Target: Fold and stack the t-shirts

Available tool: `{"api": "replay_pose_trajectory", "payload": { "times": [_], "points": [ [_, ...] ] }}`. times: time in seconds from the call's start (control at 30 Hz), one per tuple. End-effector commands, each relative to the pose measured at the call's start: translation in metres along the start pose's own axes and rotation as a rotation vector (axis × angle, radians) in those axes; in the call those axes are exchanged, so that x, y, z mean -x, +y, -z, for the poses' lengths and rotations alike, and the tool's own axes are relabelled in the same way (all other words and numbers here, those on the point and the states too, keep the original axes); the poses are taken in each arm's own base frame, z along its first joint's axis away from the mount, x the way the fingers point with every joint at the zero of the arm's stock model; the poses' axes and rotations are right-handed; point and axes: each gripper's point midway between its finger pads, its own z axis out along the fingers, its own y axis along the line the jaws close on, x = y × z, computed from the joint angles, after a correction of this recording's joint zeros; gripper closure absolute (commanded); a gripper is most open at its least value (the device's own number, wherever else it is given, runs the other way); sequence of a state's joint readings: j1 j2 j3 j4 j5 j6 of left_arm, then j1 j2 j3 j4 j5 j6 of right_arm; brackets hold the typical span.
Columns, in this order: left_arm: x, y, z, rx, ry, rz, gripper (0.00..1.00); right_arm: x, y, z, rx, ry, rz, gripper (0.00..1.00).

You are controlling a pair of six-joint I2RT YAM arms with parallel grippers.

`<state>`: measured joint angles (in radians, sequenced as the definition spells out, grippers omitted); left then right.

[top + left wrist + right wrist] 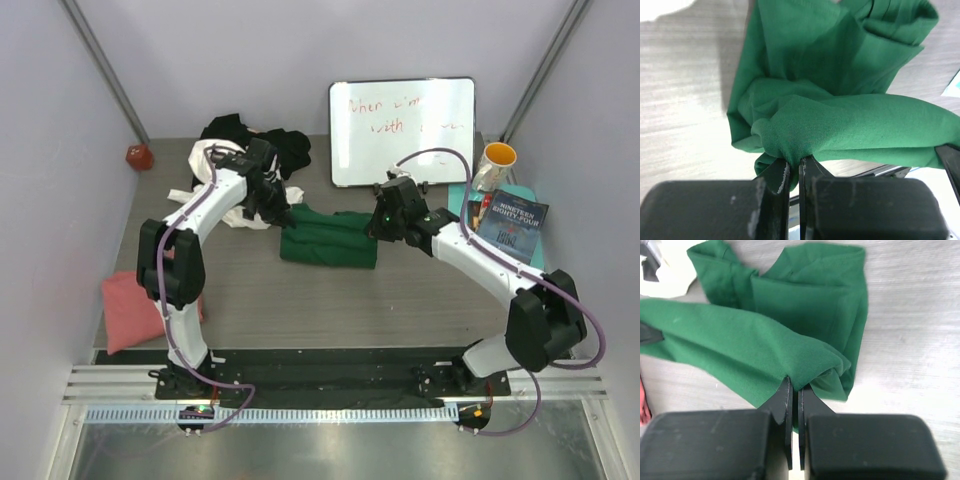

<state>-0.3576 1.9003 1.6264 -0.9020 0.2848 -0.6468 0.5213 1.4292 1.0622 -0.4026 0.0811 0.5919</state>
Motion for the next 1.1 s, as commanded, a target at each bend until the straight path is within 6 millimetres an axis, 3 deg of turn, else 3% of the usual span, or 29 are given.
{"api": "replay_pose_trajectory", "payload": {
  "times": [0.0,0.1,0.27,0.33,0.5,0.7,0.93,1.07],
  "points": [
    [0.017,0.011,-0.006,0.019,0.013,0.021,0.95,0.023,-0.003,-0.016,-0.006,-0.025,-0.026,0.99],
    [0.027,0.013,-0.017,0.023,0.029,0.037,0.93,0.014,-0.010,-0.034,-0.020,0.027,-0.048,0.98],
    [0.048,0.009,-0.027,0.018,0.015,0.030,0.81,0.005,-0.013,-0.058,-0.038,0.082,-0.061,0.81],
    [0.054,0.007,-0.033,0.023,0.018,0.029,0.76,0.012,-0.013,-0.062,-0.047,0.067,-0.067,0.73],
    [0.072,0.007,-0.038,0.024,-0.009,0.043,0.64,0.031,-0.014,-0.068,-0.057,0.008,-0.101,0.66],
    [0.097,0.008,-0.035,-0.017,-0.033,0.091,0.62,0.057,-0.023,-0.077,-0.056,-0.037,-0.180,0.65],
    [0.113,0.008,-0.044,-0.034,-0.034,0.115,0.61,0.064,-0.026,-0.098,-0.008,-0.005,-0.261,0.66],
    [0.111,0.008,-0.030,-0.025,-0.053,0.098,0.60,0.074,-0.021,-0.088,0.013,-0.033,-0.248,0.66]
  ]
}}
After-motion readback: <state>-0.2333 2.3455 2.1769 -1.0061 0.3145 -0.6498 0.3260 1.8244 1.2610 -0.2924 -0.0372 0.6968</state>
